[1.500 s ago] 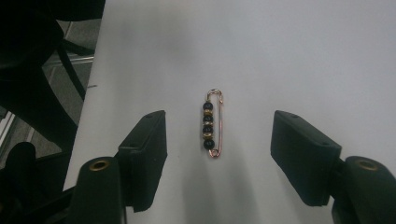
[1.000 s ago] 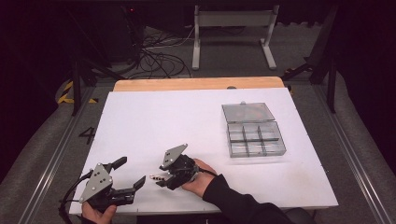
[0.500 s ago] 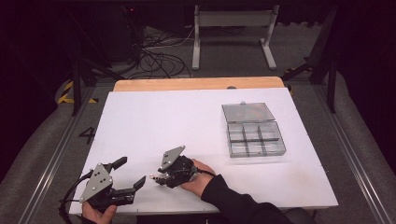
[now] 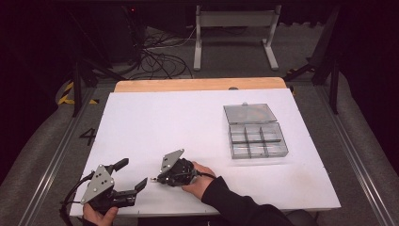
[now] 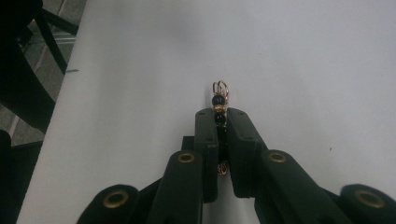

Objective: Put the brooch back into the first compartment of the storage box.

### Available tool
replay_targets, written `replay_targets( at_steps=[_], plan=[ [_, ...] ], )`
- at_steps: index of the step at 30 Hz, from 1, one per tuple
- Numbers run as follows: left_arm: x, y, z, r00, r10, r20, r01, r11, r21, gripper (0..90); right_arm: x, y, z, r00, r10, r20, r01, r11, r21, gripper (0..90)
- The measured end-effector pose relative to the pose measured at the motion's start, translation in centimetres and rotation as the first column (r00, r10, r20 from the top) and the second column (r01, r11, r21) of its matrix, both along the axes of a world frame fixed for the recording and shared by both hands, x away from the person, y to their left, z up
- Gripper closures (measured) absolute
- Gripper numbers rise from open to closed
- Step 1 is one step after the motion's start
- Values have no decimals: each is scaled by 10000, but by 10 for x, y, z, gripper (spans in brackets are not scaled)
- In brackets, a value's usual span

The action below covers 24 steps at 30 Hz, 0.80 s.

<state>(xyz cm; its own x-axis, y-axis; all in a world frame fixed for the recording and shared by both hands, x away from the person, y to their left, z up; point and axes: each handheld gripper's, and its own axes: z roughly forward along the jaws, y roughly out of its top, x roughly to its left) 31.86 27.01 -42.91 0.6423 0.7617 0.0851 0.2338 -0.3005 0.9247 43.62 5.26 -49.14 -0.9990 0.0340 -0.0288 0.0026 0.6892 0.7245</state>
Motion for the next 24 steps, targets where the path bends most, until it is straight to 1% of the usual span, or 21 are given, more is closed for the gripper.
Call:
replay_targets(
  at_steps=[4,11,12,16,22,24],
  plan=[
    [0,0,0,10000,14,-18,-15,10000,-56,159,-1,-1,3,10000,28,40,-28,9999,113,839],
    [0,0,0,10000,23,-8,-23,10000,-60,159,-4,-1,10,9998,140,152,-142,9998,142,838],
    [0,1,0,10000,22,-5,-22,10000,-64,159,-5,-2,13,9996,186,213,-189,9997,159,838],
    [0,0,0,10000,14,-12,-14,10000,-52,159,-6,-4,17,9995,198,226,-202,9996,192,838],
    [-1,0,0,10000,24,-1,-24,10000,-60,159,-7,-10,28,9997,66,232,-75,9992,384,838],
    [-1,0,0,10000,26,0,-26,10000,-57,159,-8,-13,34,9999,-12,170,5,9992,391,838]
  ],
)
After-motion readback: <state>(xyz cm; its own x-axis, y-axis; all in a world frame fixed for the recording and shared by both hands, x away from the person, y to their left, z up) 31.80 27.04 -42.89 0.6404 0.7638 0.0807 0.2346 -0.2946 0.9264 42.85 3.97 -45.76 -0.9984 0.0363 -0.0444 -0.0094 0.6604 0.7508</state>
